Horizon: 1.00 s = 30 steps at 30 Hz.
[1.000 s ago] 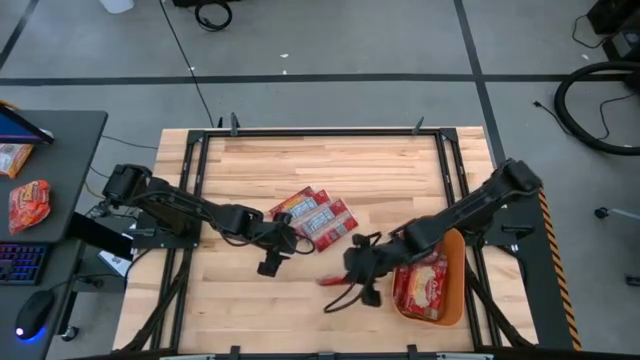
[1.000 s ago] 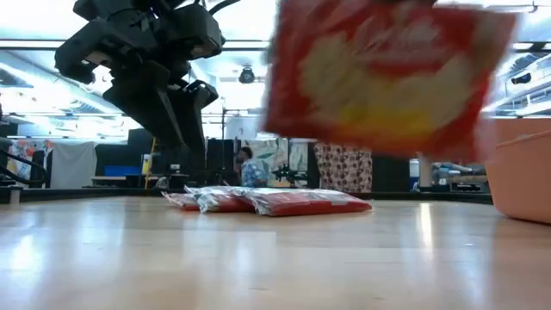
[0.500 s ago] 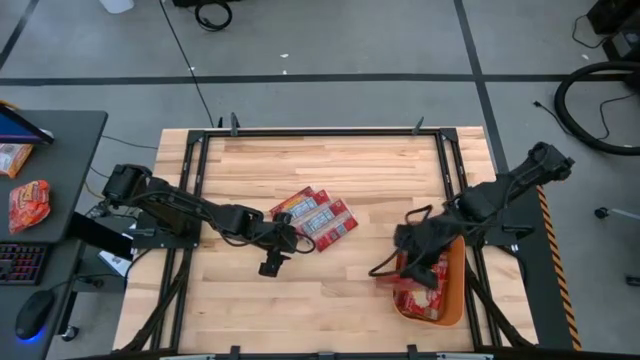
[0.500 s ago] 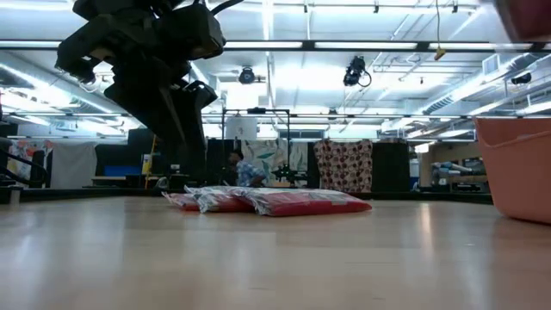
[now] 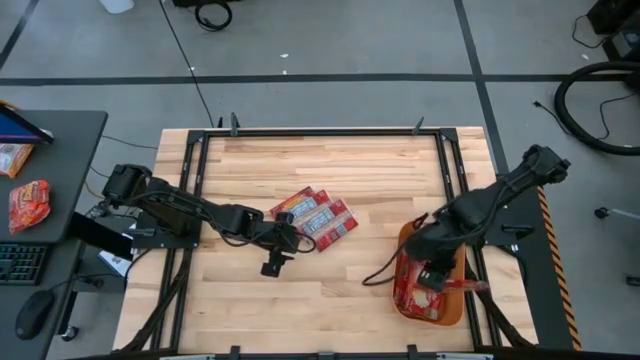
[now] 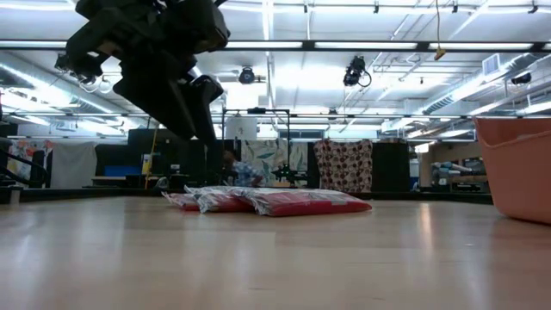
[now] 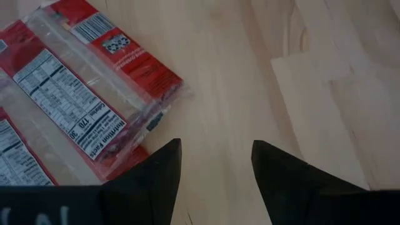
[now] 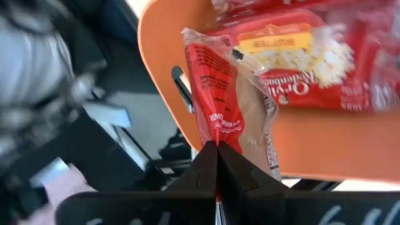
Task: Sort popcorn bags into baskets
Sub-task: Put the red popcorn bag into the orange bin
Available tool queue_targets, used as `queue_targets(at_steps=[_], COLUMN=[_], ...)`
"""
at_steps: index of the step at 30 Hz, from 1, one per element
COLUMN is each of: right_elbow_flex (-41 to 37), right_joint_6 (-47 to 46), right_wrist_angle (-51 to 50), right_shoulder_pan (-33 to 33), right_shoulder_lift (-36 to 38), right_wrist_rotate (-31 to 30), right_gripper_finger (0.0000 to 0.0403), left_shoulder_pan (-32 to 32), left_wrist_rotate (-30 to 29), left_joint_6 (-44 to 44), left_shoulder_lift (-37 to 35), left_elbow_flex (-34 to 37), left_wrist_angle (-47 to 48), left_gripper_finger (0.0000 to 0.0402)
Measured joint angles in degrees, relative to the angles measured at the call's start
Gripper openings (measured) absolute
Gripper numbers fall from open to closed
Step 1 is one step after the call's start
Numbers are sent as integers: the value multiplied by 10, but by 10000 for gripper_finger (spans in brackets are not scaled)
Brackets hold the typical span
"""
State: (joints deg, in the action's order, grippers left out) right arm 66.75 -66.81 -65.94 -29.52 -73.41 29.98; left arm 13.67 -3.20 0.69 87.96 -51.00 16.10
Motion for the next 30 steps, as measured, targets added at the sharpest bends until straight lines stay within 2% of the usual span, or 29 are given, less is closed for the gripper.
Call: queue_targets(at_steps=[4, 9, 13, 18, 24, 28, 30], right_elbow_flex=[0, 0, 0, 0, 0, 0, 0], right_joint_6=[104, 172, 217, 274, 255, 232, 229], right_wrist_angle=[0, -46, -63, -58, -98, -131, -118], right_shoulder_pan=[11, 37, 63, 87, 115, 121, 120], right_shoulder_lift=[-47, -121, -167, -205, -203, -178, -165], right_wrist_rotate=[33, 57, 29, -18, -7, -36, -70], right_gripper_finger=[7, 9, 23, 61, 108, 117, 117], left_shoulder_pan=[0, 0, 0, 0, 0, 0, 0], left_wrist_rotate=[0, 0, 0, 0, -1, -18, -32], left_joint_6=[0, 0, 0, 0, 1, 23, 32], left_shoulder_lift=[0, 0, 0, 0, 5, 5, 5], left_elbow_flex=[0, 0, 0, 0, 0, 0, 0], left_wrist_angle=[0, 0, -1, -5, -17, -26, -26], left_gripper_finger=[199, 199, 199, 199, 199, 199, 199])
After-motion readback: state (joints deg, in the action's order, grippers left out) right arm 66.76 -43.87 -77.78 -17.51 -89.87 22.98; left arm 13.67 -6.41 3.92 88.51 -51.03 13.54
